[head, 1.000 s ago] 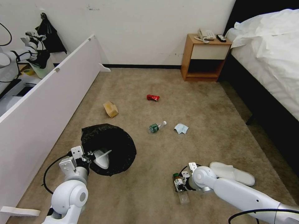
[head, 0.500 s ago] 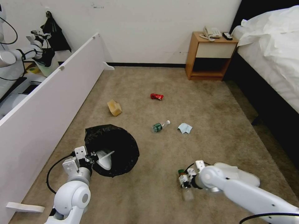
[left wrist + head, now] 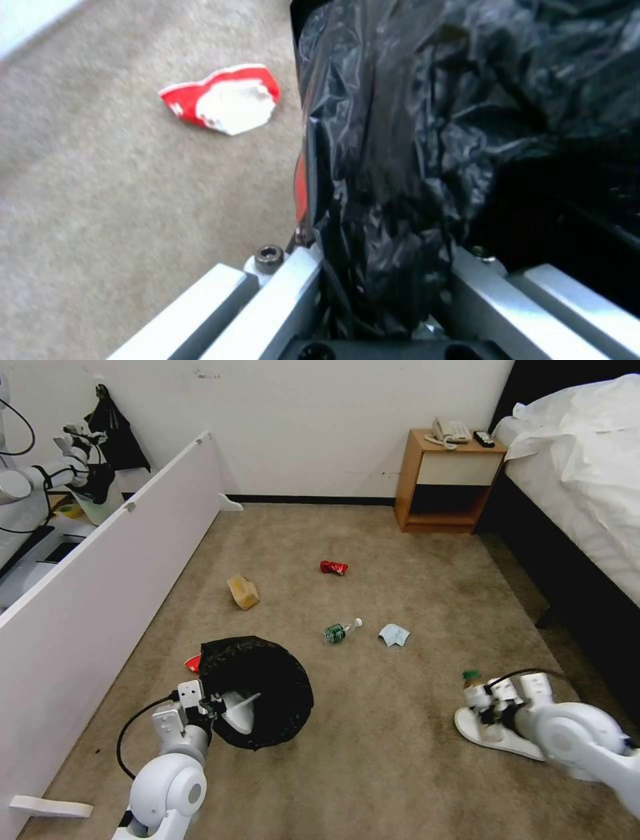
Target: Pick up the trash bin, then pick up the garbage from the floor and place it into the trash bin.
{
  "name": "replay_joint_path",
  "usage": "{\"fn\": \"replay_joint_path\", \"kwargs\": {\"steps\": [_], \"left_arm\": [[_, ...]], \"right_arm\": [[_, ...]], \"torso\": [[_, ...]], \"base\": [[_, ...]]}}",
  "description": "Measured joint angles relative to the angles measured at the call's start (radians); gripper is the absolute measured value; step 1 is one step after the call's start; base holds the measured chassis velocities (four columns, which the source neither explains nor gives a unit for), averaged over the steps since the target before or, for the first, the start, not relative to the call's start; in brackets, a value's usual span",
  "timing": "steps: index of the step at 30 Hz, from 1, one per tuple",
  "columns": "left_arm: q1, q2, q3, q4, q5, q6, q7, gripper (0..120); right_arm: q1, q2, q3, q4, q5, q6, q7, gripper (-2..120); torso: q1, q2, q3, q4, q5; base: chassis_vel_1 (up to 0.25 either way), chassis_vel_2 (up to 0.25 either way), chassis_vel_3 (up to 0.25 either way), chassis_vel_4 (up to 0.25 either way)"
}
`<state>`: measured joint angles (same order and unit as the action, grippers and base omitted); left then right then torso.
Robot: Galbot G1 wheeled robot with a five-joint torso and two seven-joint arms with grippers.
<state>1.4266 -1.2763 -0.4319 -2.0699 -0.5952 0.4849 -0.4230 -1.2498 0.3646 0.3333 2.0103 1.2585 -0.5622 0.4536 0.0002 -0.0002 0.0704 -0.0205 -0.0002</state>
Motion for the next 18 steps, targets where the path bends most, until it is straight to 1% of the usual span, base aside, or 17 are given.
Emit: {"fn": "replay_joint_path", "kwargs": {"steps": [3,4,6,8,9,11,15,18], "left_arm": [[0.000,0.008,0.014,-0.003,-0.023,0.011,-0.003,0],[0.000,0.013,0.018,-0.005,-0.033,0.014,-0.004,0],[0.000,0.018,0.022,-0.006,-0.040,0.017,-0.004,0],[-0.002,0.025,0.027,-0.008,-0.056,0.022,-0.005,0],[-0.002,0.025,0.027,-0.008,-0.056,0.022,-0.005,0],[-0.003,0.027,0.033,-0.012,-0.081,0.031,-0.005,0],[-0.003,0.027,0.038,-0.012,-0.089,0.034,-0.004,0],[-0.003,0.024,0.047,-0.010,-0.101,0.038,0.003,0]], "right_arm": [[0.034,0.005,0.044,0.042,-0.005,0.013,-0.004,25],[0.047,0.004,0.062,0.058,-0.013,0.019,-0.011,25],[0.054,0.002,0.078,0.071,-0.030,0.027,-0.026,25],[0.060,-0.009,0.114,0.099,-0.077,0.047,-0.066,25],[0.060,-0.009,0.114,0.099,-0.077,0.047,-0.066,25],[0.063,-0.019,0.141,0.127,-0.124,0.077,-0.103,25],[0.067,-0.025,0.155,0.147,-0.156,0.105,-0.130,25],[0.079,-0.038,0.175,0.185,-0.187,0.146,-0.167,25]], "torso": [[0.000,0.000,0.000,0.0001,0.0004],[0.000,0.000,0.000,-0.0003,0.0002],[0.000,0.000,0.000,-0.0004,0.0002],[0.000,0.000,0.000,-0.0006,0.0002],[0.000,0.000,0.000,-0.0006,0.0002],[0.000,0.000,0.000,-0.0007,0.0003],[0.000,0.000,0.000,-0.0007,0.0002],[0.000,0.000,0.000,-0.0006,0.0002]], "base": [[0.000,0.000,0.000,0.000],[0.000,0.000,0.000,0.000],[0.000,0.000,0.000,0.000],[0.000,0.000,0.000,0.000],[0.000,0.000,0.000,0.000],[0.000,0.000,0.000,0.000],[0.000,0.000,0.000,0.000],[0.000,0.000,0.000,0.000]]}}
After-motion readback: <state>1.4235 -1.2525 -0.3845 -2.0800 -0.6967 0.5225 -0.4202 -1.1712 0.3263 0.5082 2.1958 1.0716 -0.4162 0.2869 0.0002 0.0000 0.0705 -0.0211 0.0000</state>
